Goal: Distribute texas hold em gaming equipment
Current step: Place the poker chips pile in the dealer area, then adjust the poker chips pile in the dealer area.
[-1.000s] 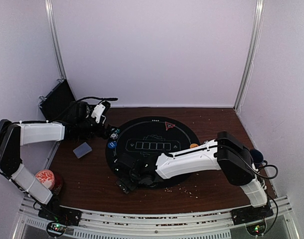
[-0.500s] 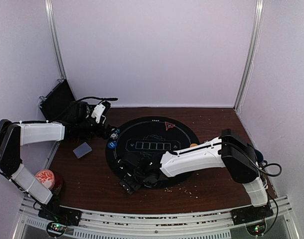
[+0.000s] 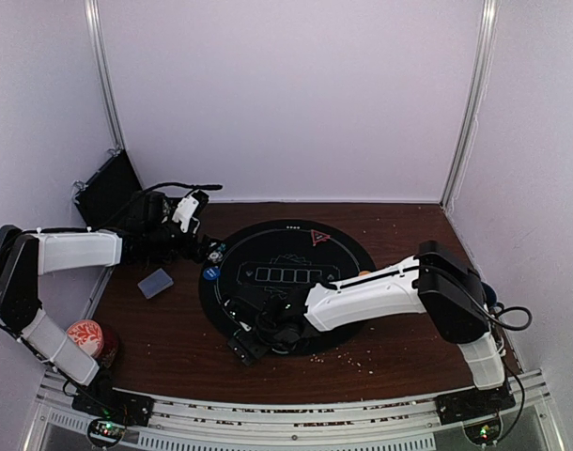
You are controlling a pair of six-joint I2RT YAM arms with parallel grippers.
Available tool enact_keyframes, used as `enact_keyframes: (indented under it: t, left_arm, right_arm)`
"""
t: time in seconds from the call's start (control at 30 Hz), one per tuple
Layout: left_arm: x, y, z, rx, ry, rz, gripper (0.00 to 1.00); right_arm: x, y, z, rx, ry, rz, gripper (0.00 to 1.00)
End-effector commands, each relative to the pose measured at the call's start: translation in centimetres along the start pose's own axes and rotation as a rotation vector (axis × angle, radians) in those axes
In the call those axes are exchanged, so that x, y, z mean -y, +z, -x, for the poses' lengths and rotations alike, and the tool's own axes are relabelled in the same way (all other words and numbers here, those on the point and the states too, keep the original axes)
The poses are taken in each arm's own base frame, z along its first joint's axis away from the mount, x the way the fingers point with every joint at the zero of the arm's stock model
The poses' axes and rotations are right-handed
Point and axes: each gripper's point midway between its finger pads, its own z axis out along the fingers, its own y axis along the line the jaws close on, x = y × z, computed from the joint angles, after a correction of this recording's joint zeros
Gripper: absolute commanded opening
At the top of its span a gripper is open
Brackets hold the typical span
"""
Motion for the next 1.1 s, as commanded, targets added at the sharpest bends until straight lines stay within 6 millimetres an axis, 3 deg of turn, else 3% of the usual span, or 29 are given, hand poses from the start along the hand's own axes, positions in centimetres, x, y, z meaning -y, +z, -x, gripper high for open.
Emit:
enact_keyframes:
  t: [0.0,0.77,1.07]
  left_arm:
    - [-0.4,0.0,0.8,0.035,0.001,0.003,0.98]
    - [-0.4,0.0,0.7,0.033,0.002,0.002,0.98]
    - [-0.4,0.1,0.7,0.030,0.002,0.003,0.98]
  right_arm:
    - [0.2,0.0,-2.7,-0.092,-0.017,0.015,0.93]
    - [-0.7,-1.2,-2.4,-0.077,-0.015,0.036,0.71]
    - [-0.9,-1.4,-2.3,-0.074,-0.022,0.027,0.69]
